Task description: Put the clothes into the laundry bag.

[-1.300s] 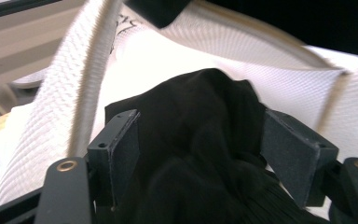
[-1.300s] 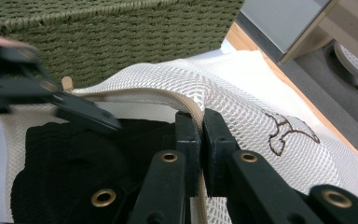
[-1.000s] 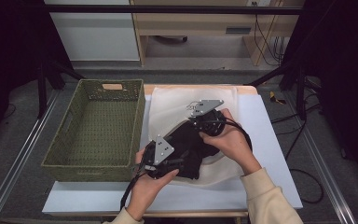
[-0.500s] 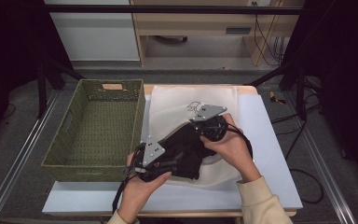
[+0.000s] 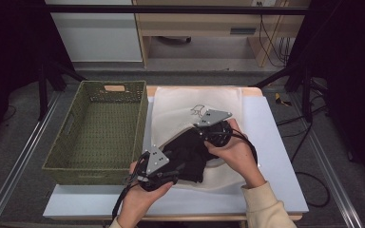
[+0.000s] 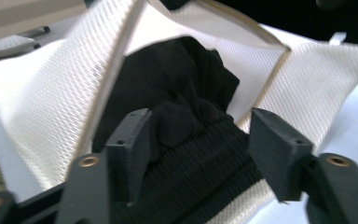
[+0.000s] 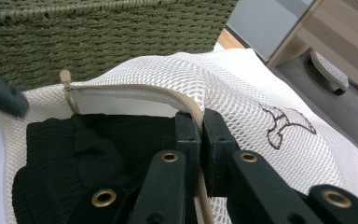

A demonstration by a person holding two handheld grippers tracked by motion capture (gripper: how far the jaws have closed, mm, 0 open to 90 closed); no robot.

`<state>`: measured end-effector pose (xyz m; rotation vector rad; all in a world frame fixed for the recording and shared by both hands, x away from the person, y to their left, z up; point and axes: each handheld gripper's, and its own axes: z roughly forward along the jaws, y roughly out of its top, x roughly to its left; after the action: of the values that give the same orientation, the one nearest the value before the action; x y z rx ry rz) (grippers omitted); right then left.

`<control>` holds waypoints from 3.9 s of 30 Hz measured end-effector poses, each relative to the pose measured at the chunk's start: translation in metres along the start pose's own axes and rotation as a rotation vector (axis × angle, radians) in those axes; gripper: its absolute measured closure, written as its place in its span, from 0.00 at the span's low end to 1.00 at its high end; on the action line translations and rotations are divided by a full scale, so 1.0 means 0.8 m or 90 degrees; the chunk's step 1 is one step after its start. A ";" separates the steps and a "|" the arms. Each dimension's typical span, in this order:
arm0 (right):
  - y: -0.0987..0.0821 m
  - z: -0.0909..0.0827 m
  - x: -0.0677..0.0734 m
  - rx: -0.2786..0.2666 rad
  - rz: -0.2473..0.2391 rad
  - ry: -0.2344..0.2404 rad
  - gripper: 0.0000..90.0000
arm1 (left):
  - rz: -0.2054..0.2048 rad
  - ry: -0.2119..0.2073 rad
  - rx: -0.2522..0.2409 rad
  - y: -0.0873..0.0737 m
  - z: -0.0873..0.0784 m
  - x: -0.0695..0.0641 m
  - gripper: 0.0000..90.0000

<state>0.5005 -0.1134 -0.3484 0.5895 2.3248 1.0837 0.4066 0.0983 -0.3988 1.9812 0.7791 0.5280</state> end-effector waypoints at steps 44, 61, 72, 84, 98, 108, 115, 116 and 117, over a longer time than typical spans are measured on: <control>-0.003 0.007 0.011 0.009 -0.004 0.012 0.96 | 0.009 -0.017 0.112 -0.059 0.045 -0.008 1.00; -0.001 0.016 0.019 0.019 -0.010 0.025 0.96 | 0.041 0.012 0.133 -0.059 0.085 -0.003 1.00; -0.001 0.014 0.014 0.014 -0.006 0.022 0.97 | 0.063 0.021 0.134 -0.056 0.093 -0.003 1.00; -0.003 0.013 0.011 0.009 0.001 0.027 0.97 | 0.060 0.019 0.133 -0.052 0.096 -0.003 1.00; -0.003 0.012 0.010 0.009 0.006 0.031 0.97 | 0.067 0.034 0.126 -0.041 0.117 -0.002 1.00; -0.003 0.013 0.009 0.009 0.010 0.034 0.97 | 0.075 0.042 0.122 -0.036 0.129 -0.001 1.00; -0.002 0.015 0.009 0.010 0.010 0.039 0.97 | 0.079 0.047 0.114 -0.035 0.133 0.000 1.00; -0.002 0.014 0.008 0.009 0.011 0.039 0.97 | 0.081 0.048 0.115 -0.034 0.134 0.000 1.00; -0.001 0.014 0.008 0.008 0.013 0.039 0.97 | 0.088 0.048 0.120 -0.033 0.134 0.000 1.00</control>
<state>0.5024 -0.1042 -0.3571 0.5932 2.3849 1.1111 0.4664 0.0445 -0.4748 2.2121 0.7653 0.6337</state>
